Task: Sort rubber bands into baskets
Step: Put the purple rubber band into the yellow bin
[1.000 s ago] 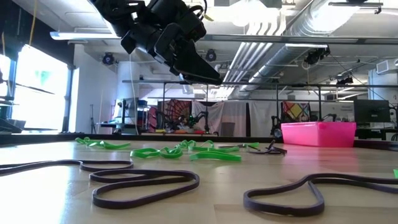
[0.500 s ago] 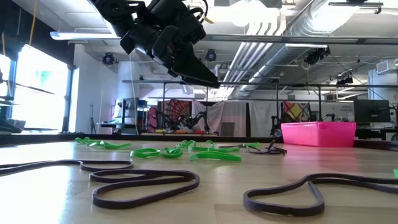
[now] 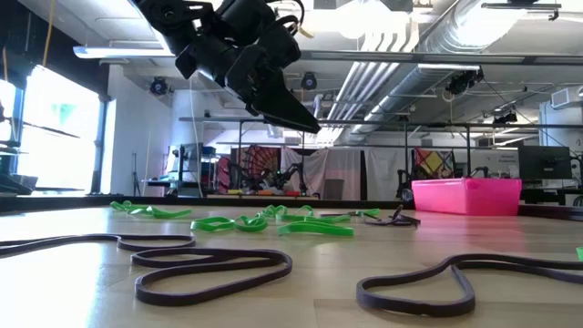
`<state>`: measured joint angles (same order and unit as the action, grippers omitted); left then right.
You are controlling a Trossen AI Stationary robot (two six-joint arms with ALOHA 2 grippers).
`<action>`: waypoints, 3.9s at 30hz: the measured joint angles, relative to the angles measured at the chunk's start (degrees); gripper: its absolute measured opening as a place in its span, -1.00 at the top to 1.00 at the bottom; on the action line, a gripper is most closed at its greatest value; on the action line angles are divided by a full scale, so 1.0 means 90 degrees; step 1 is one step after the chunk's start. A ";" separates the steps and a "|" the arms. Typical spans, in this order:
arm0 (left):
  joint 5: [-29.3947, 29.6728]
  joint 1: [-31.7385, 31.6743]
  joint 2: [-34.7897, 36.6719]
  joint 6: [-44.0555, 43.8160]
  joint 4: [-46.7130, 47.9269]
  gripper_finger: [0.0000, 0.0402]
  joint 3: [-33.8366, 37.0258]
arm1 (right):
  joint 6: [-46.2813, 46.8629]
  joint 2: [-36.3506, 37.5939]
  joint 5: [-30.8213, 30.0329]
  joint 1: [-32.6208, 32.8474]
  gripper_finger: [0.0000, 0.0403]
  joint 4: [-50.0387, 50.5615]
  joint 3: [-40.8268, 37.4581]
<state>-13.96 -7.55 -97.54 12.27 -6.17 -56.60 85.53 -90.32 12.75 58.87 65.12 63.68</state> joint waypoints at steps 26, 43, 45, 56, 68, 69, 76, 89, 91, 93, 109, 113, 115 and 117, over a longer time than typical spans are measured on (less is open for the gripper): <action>0.0260 0.0029 0.0000 -0.0175 0.0095 0.15 -0.0002 | -0.1516 0.1037 -0.3963 -0.2362 1.00 -0.1181 -0.1810; 0.0307 0.0015 -0.0043 -0.0530 -0.1445 0.76 0.0868 | -0.3683 0.1034 -0.4934 -0.4262 1.00 -0.4083 -0.2429; 0.0352 0.0015 -0.0041 -0.0576 -0.1741 0.84 0.1069 | -0.4004 0.1034 -0.4933 -0.4435 1.00 -0.4397 -0.2429; 0.1088 0.0089 -0.0039 -0.0668 -0.2274 0.94 0.1785 | -0.5563 0.0663 -0.4259 -0.4964 0.74 -0.5656 -0.2429; 0.1081 0.0381 -0.0036 -0.0695 -0.2353 0.94 0.1916 | -0.8354 -0.0215 -0.4646 -0.4821 0.28 -0.5789 -0.2429; 0.1081 0.0390 -0.0036 -0.0695 -0.2355 0.94 0.1916 | -0.8517 -0.0221 -0.4651 -0.4822 0.28 -0.5787 -0.2429; 0.1093 0.0387 -0.0036 -0.0690 -0.2346 0.94 0.1916 | -0.9367 -0.0224 -0.4210 -0.5062 0.31 -0.5843 -0.2429; 0.1100 0.0384 -0.0036 -0.0682 -0.2343 0.94 0.1916 | -1.0003 -0.0221 -0.3424 -0.5336 0.63 -0.5833 -0.2429; 0.1100 0.0384 -0.0036 -0.0682 -0.2344 0.94 0.1916 | -0.9937 -0.0223 -0.3331 -0.5336 0.74 -0.5807 -0.2429; 0.1101 0.0384 -0.0036 -0.0680 -0.2342 0.94 0.1916 | -0.9895 -0.0223 -0.3305 -0.5336 0.88 -0.5776 -0.2429; 0.1107 0.0384 -0.0036 -0.0675 -0.2339 0.94 0.1916 | -0.9066 -0.0207 -0.3826 -0.4976 1.00 -0.3542 -0.0702; 0.1107 0.0384 -0.0036 -0.0675 -0.2336 0.94 0.1914 | -0.8590 -0.0204 -0.4110 -0.4794 1.00 -0.2562 -0.0006; 0.1107 0.0384 -0.0036 -0.0675 -0.2334 0.94 0.1914 | -0.8317 -0.0204 -0.4289 -0.4676 1.00 -0.2080 0.0302; 0.1107 0.0384 -0.0036 -0.0675 -0.2327 0.94 0.1914 | -0.7992 -0.0204 -0.4447 -0.4537 1.00 -0.1550 0.0621</action>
<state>-3.99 -4.10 -97.86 6.20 -27.11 -39.38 13.61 -92.16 -27.27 18.03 51.16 69.27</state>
